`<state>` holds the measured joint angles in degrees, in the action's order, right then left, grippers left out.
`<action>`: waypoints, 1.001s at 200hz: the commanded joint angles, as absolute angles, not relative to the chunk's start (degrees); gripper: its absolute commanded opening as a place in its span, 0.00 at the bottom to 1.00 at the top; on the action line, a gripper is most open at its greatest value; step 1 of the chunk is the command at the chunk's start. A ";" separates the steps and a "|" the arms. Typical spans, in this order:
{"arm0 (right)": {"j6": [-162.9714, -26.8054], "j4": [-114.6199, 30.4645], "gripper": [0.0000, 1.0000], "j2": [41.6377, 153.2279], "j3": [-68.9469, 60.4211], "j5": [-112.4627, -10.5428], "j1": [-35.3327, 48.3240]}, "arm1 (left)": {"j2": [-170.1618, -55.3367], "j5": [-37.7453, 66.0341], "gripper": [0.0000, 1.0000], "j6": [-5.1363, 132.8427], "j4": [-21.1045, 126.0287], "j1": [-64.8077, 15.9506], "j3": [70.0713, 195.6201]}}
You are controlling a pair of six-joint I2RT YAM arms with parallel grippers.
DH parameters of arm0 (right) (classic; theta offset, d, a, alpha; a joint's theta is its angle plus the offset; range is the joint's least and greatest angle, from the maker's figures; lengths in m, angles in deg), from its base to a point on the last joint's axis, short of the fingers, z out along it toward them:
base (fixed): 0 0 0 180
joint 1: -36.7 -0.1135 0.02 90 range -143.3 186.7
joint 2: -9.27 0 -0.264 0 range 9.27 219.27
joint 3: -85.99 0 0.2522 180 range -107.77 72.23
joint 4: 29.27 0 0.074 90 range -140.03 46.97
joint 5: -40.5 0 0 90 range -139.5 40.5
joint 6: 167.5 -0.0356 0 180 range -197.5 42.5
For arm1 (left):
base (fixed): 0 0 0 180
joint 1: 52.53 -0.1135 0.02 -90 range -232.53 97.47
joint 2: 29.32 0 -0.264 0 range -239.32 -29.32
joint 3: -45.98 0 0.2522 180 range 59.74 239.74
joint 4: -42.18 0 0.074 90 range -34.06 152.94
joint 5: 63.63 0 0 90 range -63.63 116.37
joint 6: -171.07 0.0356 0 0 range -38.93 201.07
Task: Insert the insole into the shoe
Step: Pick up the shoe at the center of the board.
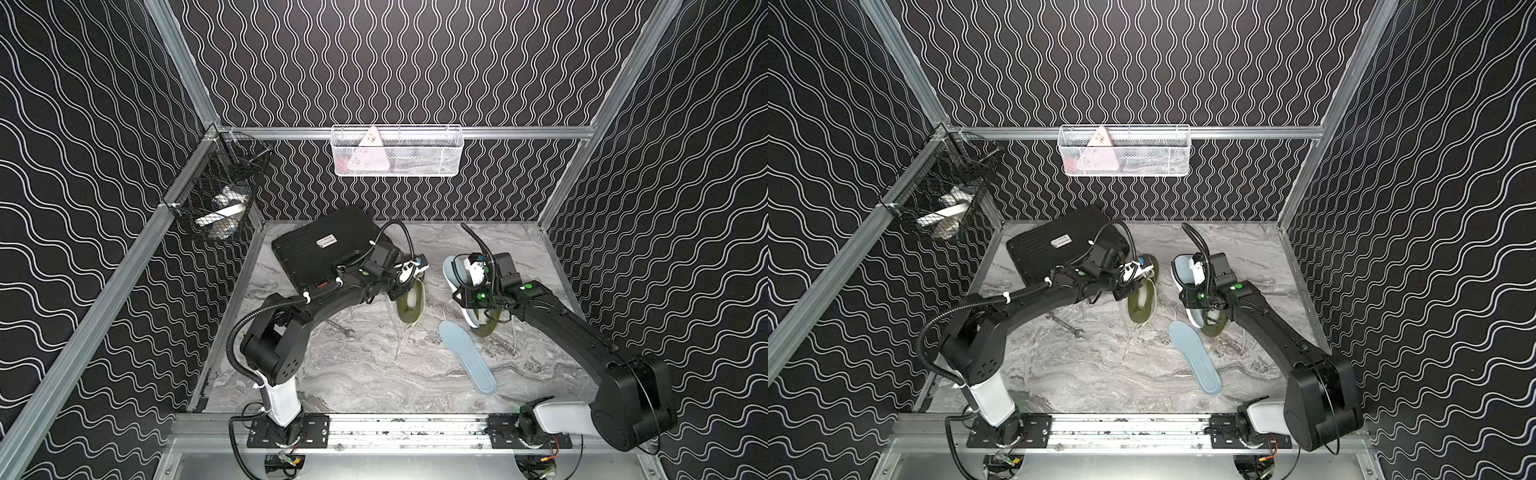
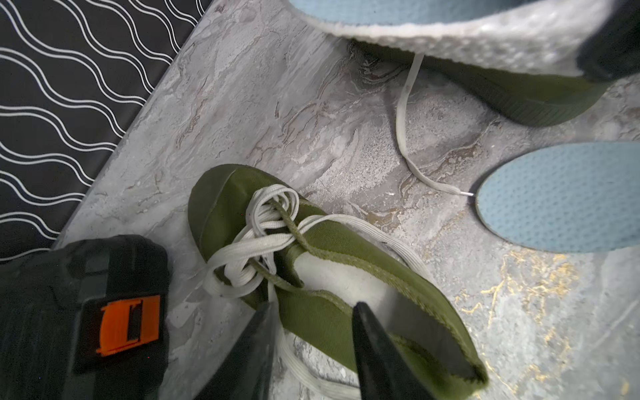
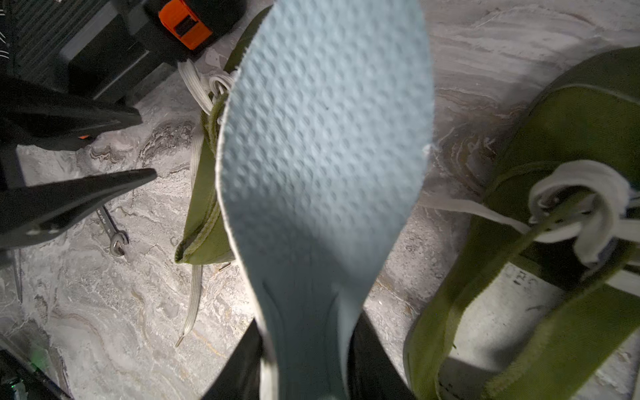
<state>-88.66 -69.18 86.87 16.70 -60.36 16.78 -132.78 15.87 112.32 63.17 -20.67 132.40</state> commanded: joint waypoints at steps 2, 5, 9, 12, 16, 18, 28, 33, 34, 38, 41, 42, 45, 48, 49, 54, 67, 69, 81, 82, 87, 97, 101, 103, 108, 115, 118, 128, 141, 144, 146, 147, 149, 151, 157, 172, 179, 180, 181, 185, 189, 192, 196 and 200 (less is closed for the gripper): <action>-88.53 -69.47 0.38 86.87 16.25 -61.02 17.00 | -133.97 20.20 0.44 119.61 58.69 -19.88 131.75; -88.50 -69.48 0.39 86.99 16.24 -61.09 17.01 | -134.18 20.59 0.44 120.13 58.44 -19.87 131.72; -88.49 -69.44 0.39 86.98 16.24 -61.17 17.00 | -134.31 21.15 0.45 120.63 58.01 -19.74 131.53; -88.49 -69.48 0.39 87.03 16.24 -61.19 17.05 | -134.53 21.52 0.45 121.07 57.82 -19.55 131.47; -88.49 -69.48 0.39 87.05 16.17 -61.27 17.09 | -134.82 21.89 0.46 121.60 57.58 -19.44 131.46; -88.47 -69.51 0.39 87.05 16.16 -61.28 17.10 | -134.93 22.04 0.46 121.86 57.50 -19.40 131.46; -88.45 -69.57 0.39 87.22 15.99 -61.28 17.14 | -135.62 22.98 0.47 123.14 57.33 -19.31 131.68; -88.32 -69.66 0.39 87.32 15.91 -61.28 17.16 | -135.98 23.66 0.47 123.81 57.30 -19.15 131.79; -88.32 -69.66 0.39 87.36 15.90 -61.28 17.17 | -136.04 23.79 0.47 123.89 57.28 -19.14 131.80; -88.31 -69.70 0.39 87.44 15.82 -61.33 17.19 | -136.30 24.40 0.47 124.21 57.06 -19.05 131.83; -88.25 -69.74 0.39 87.49 15.74 -61.37 17.19 | -136.43 24.76 0.48 124.39 56.70 -18.98 131.81; -88.24 -69.79 0.39 87.53 15.73 -61.37 17.19 | -136.49 24.91 0.48 124.48 56.59 -19.01 131.81; -88.23 -69.83 0.39 87.57 15.63 -61.39 17.23 | -136.61 25.16 0.49 124.72 56.28 -19.00 131.73; -88.23 -69.90 0.39 87.62 15.57 -61.45 17.25 | -136.70 25.31 0.49 124.89 56.03 -18.97 131.73; -88.23 -69.91 0.39 87.64 15.55 -61.45 17.26 | -136.71 25.40 0.49 125.00 55.94 -18.96 131.68; -88.23 -69.99 0.39 87.67 15.49 -61.52 17.27 | -136.95 25.76 0.49 125.32 55.51 -18.90 131.67; -88.23 -70.04 0.39 87.75 15.37 -61.63 17.25 | -137.71 26.66 0.49 125.76 54.71 -18.70 131.89; -88.23 -70.02 0.39 87.75 15.36 -61.70 17.27 | -137.91 26.82 0.49 125.86 54.67 -18.72 131.94; -88.14 -70.01 0.39 87.84 15.36 -61.72 17.34 | -138.78 27.49 0.49 126.53 54.46 -18.54 132.46; -88.14 -70.01 0.39 87.84 15.36 -61.72 17.35 | -138.85 27.50 0.49 126.56 54.41 -18.57 132.49; -88.14 -70.01 0.39 87.84 15.37 -61.72 17.36 | -139.15 27.60 0.49 126.81 54.20 -18.44 132.59; -88.05 -70.05 0.39 87.84 15.46 -61.63 17.43 | -139.53 27.56 0.49 127.12 53.34 -18.29 132.63; -88.08 -70.01 0.39 87.84 15.45 -61.63 17.40 | -139.62 27.44 0.49 127.20 53.19 -18.32 132.70; -88.06 -70.01 0.39 87.80 15.45 -61.63 17.44 | -139.73 27.43 0.49 127.28 52.99 -18.27 132.80; -88.06 -70.01 0.39 87.78 15.45 -61.63 17.42 | -140.07 27.62 0.49 127.47 52.67 -18.17 132.90; -88.05 -69.92 0.39 87.75 15.45 -61.63 17.45 | -140.57 28.57 0.49 127.80 52.10 -18.08 133.04; -88.07 -69.92 0.39 87.75 15.45 -61.63 17.50 | -140.75 29.24 0.49 127.96 51.67 -17.99 133.16; -88.11 -70.02 0.39 87.84 15.45 -61.72 17.54 | -141.41 31.07 0.48 128.35 50.37 -17.73 133.43; -88.14 -70.10 0.39 87.86 15.25 -61.81 17.52 | -141.56 32.08 0.47 128.46 48.83 -17.47 133.41; -88.14 -70.10 0.39 87.87 15.27 -61.81 17.56 | -141.59 32.10 0.46 128.41 48.61 -17.49 133.42; -88.14 -70.10 0.39 87.85 15.23 -61.81 17.61 | -141.59 32.09 0.46 128.31 48.48 -17.42 133.51; -88.14 -70.10 0.39 87.85 15.25 -61.81 17.57 | -141.57 32.09 0.46 128.29 48.44 -17.44 133.50; -88.16 -70.10 0.39 87.84 15.27 -61.81 17.59 | -141.56 32.02 0.45 128.21 48.40 -17.43 133.59; -88.14 -70.10 0.39 87.89 15.23 -61.81 17.62 | -141.56 32.00 0.45 128.12 48.45 -17.45 133.69; -88.13 -70.01 0.39 87.93 15.21 -61.81 17.63 | -141.79 32.00 0.43 127.86 48.82 -17.44 134.18; -88.05 -70.26 0.39 88.10 15.07 -61.87 17.66 | -142.56 33.07 0.35 127.48 51.20 -17.31 136.03; -88.12 -70.44 0.39 88.19 14.90 -61.90 17.71 | -142.61 33.61 0.31 127.35 52.52 -17.30 136.86; -88.09 -70.44 0.39 88.19 14.87 -61.90 17.71 | -142.61 33.69 0.30 127.33 52.69 -17.25 136.93; -88.07 -70.49 0.39 88.19 14.85 -61.90 17.67 | -142.57 33.76 0.29 127.32 52.78 -17.22 136.96; -88.05 -70.58 0.38 88.22 14.76 -61.90 17.64 | -142.40 33.97 0.25 127.10 53.42 -17.21 137.32; -88.13 -70.62 0.39 88.20 14.75 -61.90 17.67 | -142.23 34.02 0.22 126.82 54.24 -17.25 137.73; -88.14 -70.67 0.39 88.19 14.75 -61.91 17.71 | -142.04 34.02 0.19 126.59 54.94 -17.26 138.03; -88.14 -70.71 0.38 88.17 14.75 -61.90 17.71 | -141.81 33.87 0.16 126.29 56.15 -17.24 138.56; -88.14 -70.71 0.39 88.12 14.75 -61.78 17.73 | -141.62 33.78 0.13 125.98 57.53 -17.20 139.28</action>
